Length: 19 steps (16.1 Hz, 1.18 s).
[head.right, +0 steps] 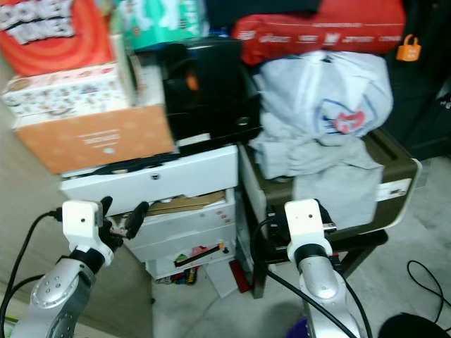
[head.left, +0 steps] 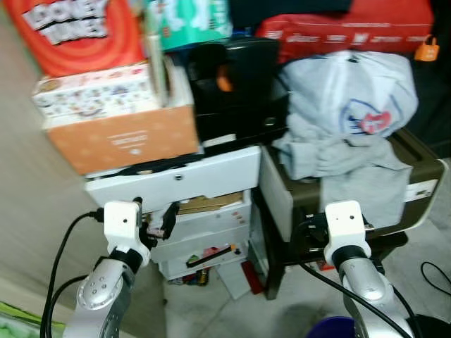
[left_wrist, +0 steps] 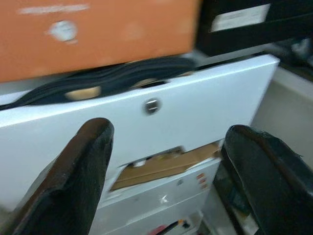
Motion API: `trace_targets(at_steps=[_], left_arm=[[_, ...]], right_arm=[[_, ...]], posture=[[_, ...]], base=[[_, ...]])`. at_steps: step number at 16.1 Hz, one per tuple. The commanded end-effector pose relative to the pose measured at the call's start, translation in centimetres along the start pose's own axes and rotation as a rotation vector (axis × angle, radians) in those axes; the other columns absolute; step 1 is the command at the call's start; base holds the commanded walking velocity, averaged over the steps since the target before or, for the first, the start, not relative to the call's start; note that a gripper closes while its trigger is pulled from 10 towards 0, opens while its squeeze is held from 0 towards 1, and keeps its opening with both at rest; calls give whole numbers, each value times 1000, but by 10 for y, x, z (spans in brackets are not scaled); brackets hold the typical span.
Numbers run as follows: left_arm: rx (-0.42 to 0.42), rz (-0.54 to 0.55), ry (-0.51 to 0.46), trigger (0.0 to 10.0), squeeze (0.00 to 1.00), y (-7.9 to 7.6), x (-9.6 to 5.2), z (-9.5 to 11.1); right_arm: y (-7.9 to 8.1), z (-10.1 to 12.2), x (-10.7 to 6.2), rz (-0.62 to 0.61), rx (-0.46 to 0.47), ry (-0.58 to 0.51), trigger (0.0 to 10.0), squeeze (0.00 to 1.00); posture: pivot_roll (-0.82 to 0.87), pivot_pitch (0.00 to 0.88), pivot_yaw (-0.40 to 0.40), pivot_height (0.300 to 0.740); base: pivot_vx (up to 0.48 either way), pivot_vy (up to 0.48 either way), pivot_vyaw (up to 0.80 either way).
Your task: Clean up the room
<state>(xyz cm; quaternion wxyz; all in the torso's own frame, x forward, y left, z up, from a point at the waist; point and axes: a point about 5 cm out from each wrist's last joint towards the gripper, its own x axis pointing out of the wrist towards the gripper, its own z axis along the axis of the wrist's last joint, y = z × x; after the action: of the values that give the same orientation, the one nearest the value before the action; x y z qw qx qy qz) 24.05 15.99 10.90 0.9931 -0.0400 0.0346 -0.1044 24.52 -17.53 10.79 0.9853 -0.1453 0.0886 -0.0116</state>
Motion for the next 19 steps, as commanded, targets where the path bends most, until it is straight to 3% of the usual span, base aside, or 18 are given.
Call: trace_targets(at_steps=[1,16,19], left_arm=[[-4,-9,6,10000,0,-3,-1,-1],[-1,-1,13,10000,0,-2,0,-2],[0,-3,14,10000,0,-2,0,-1]], right_arm=[[-5,-1,-2,-13,-7,7,10000,0],[-5,1,-2,-14,-5,-9,10000,0],[-5,4,-2,-13,-27,-24,10000,0]], posture=[[-230,108,73,740],[-232,104,74,740],[-233,106,75,740]], base=[[0,0,0],[0,0,0],[0,0,800]])
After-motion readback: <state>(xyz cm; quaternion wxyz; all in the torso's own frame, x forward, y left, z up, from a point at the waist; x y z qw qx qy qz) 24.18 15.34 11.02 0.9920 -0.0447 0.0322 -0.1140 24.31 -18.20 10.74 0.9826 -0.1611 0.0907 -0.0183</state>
